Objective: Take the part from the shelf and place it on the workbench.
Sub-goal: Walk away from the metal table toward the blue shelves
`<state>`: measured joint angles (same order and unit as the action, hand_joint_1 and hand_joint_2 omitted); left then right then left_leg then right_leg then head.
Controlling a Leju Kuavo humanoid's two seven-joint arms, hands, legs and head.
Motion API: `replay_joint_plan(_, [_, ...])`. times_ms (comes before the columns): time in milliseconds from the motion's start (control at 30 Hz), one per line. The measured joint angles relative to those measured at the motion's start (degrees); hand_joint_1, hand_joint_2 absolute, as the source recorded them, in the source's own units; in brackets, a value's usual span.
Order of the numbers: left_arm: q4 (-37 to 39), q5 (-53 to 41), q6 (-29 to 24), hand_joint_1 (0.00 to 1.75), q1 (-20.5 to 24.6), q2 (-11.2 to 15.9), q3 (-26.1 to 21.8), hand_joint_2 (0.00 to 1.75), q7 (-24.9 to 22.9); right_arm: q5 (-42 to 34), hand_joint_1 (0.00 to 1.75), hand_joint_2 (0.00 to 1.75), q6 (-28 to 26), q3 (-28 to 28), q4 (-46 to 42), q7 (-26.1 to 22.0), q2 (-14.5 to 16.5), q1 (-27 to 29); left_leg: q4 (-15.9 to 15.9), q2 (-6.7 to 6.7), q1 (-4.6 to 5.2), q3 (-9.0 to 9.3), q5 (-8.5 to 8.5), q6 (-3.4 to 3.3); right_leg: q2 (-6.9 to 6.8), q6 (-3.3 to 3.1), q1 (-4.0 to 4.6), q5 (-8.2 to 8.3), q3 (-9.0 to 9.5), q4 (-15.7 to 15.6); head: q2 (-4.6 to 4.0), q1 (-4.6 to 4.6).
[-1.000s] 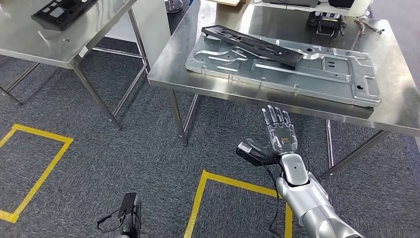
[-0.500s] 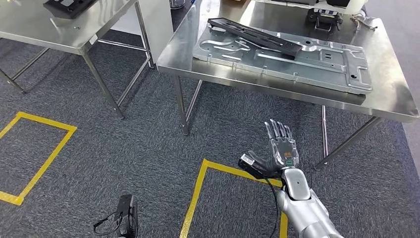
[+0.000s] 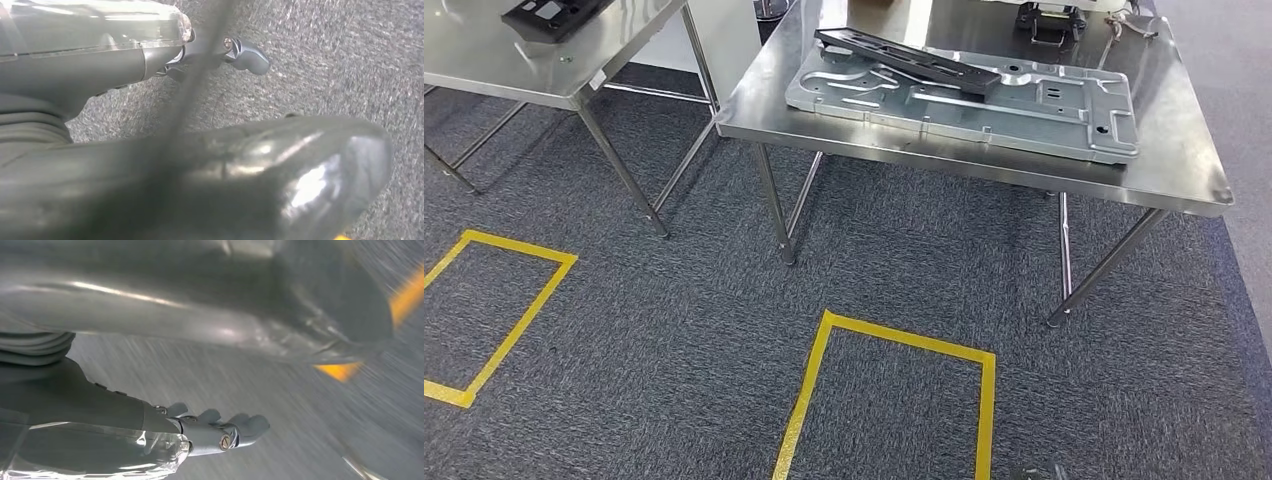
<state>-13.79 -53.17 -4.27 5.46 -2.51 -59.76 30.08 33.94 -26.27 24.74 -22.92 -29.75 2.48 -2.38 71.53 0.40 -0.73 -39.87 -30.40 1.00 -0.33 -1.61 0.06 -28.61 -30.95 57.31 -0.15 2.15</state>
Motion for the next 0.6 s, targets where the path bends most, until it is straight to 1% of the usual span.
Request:
replay_joint_plan(33, [0.0,-0.3,0.0,0.0,0.1,0.3,0.0,0.0,-0.2,-0.5,0.0,0.0,1.6,1.6,1.7,1.0,0.5,0.1,-4.0,-0.11,0.35,3.02,1.25,-0.75,-0.02,-0.03,0.12,0.13,-0.16,0.1,0.0,-0.01])
replay_joint_plan(67, [0.0,-0.6,0.0,0.0,0.3,0.6,0.1,0.0,-0.5,-0.9,0.0,0.0,3.2,3.1,3.0,2.1,1.0,0.1,-8.2,-0.16,0.7,6.08,2.0,-1.58,-0.05,0.0,0.29,0.25,-0.24,0.1,0.0,-0.01])
replay_joint_plan(100, [0.0,-0.9,0.0,0.0,0.5,0.7,0.1,0.0,-0.9,-1.3,0.0,0.0,4.9,4.4,4.1,3.4,1.5,0.1,-11.3,-0.14,1.03,8.18,2.5,-2.14,-0.09,0.11,0.32,0.37,-0.23,0.1,0.0,-0.01])
replay_joint_plan(133, [0.0,-1.2,0.0,0.0,0.6,0.8,0.1,0.0,-1.5,-1.4,0.0,0.0,6.4,5.7,5.1,5.0,1.9,0.1,-13.3,-0.12,1.33,9.38,2.54,-2.6,-0.17,0.3,0.24,0.51,-0.21,0.1,0.0,-0.01])
replay_joint_plan(167, [0.1,-1.4,0.0,0.0,0.7,0.9,0.2,0.0,-2.1,-1.2,0.0,0.0,7.6,6.7,5.9,7.0,2.2,0.1,-14.0,-0.03,1.52,9.61,2.49,-2.82,-0.27,0.58,0.21,0.66,-0.21,0.1,0.0,-0.01])
replay_joint_plan(200, [0.1,-1.6,0.0,0.0,0.7,1.0,0.2,0.0,-2.9,-0.7,0.0,0.0,8.5,7.4,6.6,9.3,2.4,0.1,-14.3,-0.03,1.59,9.49,2.8,-2.96,-0.4,0.89,0.14,0.82,-0.15,0.0,0.0,-0.01])
replay_joint_plan(233, [0.1,-1.8,-0.1,0.0,0.7,1.1,0.2,0.0,-3.6,-0.1,0.0,0.0,9.0,8.0,7.1,11.5,2.6,0.1,-15.0,-0.09,1.47,9.66,3.11,-3.19,-0.45,1.2,0.1,0.71,-0.18,0.1,0.0,-0.01])
replay_joint_plan(267, [0.1,-1.9,-0.1,0.0,0.6,1.1,0.2,0.0,-4.1,0.4,0.0,0.0,9.3,8.3,7.6,13.1,2.8,0.1,-15.5,-0.2,1.27,9.76,3.6,-3.45,-0.4,1.5,0.11,-0.01,-0.48,0.8,0.0,-0.01])
replay_joint_plan(300, [0.1,-2.0,-0.1,0.0,0.5,1.1,0.3,0.0,-4.4,0.8,0.0,0.0,9.5,8.6,8.1,14.3,2.9,0.2,-16.1,-0.35,1.05,9.77,4.12,-3.66,-0.28,1.79,0.09,-1.48,-1.24,2.6,0.0,-0.02])
replay_joint_plan(333, [0.1,-2.1,-0.1,0.0,0.3,1.1,0.3,0.0,-4.6,1.0,0.0,0.0,9.6,8.8,8.5,15.1,2.9,0.2,-16.3,-0.52,0.91,9.64,4.54,-3.78,-0.11,2.05,-0.07,-3.54,-2.5,5.5,0.0,-0.02])
replay_joint_plan(367, [0.1,-2.1,-0.1,0.0,0.1,1.1,0.3,0.0,-4.8,1.1,0.0,0.0,9.7,9.0,8.8,15.7,3.0,0.2,-16.4,-0.75,0.88,9.28,4.8,-3.89,0.01,2.33,-0.23,-5.76,-4.07,9.2,0.0,-0.02])
replay_joint_plan(400, [0.1,-2.1,-0.1,0.0,0.0,1.1,0.3,0.0,-5.1,1.1,0.0,0.0,9.8,9.2,9.1,16.5,3.0,0.3,-16.3,-1.04,0.88,8.91,5.0,-3.83,0.06,2.6,-0.43,-7.42,-5.48,12.6,0.0,-0.02])
replay_joint_plan(433, [0.1,-2.2,-0.2,0.0,-0.3,1.1,0.4,0.0,-5.5,1.1,0.0,0.0,10.1,9.4,9.3,17.5,3.1,0.3,-16.2,-1.4,0.84,8.57,5.16,-3.72,0.09,2.84,-0.62,-8.07,-6.19,14.7,0.0,-0.02])
replay_joint_plan(467, [0.1,-2.2,-0.3,0.0,-0.5,1.1,0.4,0.0,-6.1,1.2,0.0,0.0,10.4,9.5,9.6,18.8,3.1,0.3,-16.0,-1.82,0.78,8.24,5.29,-3.59,0.11,3.04,-0.78,-7.62,-5.93,14.8,0.0,-0.02])
replay_joint_plan(500, [0.2,-2.2,-0.4,0.0,-0.7,1.1,0.4,0.0,-6.6,1.3,0.0,0.0,10.8,9.7,9.8,20.2,3.2,0.4,-15.7,-2.33,0.69,7.94,5.38,-3.43,0.26,3.15,-0.94,-6.13,-4.49,12.6,0.0,-0.02])
replay_joint_plan(533, [0.2,-2.2,-0.6,0.0,-0.9,1.0,0.3,0.0,-6.9,1.4,0.0,0.0,11.0,9.8,10.0,21.3,3.3,0.4,-15.3,-2.82,0.61,7.64,5.42,-3.27,0.71,3.21,-1.11,-4.26,-2.34,8.9,0.0,-0.02])
replay_joint_plan(567, [0.2,-2.2,-0.8,0.0,-1.0,1.0,0.3,0.0,-7.2,1.5,0.0,0.0,11.3,9.9,10.1,22.3,3.3,0.5,-14.8,-3.3,0.62,7.26,5.42,-3.03,1.7,3.21,-1.22,-2.92,-0.18,5.0,0.0,-0.02])
replay_joint_plan(600, [0.2,-2.2,-0.9,0.0,-1.0,1.0,0.3,0.0,-7.4,1.5,0.0,0.0,11.4,10.1,10.3,23.0,3.5,0.5,-14.4,-3.79,0.67,6.88,5.43,-2.72,2.46,3.06,-1.29,-1.98,1.39,1.9,0.0,-0.02])
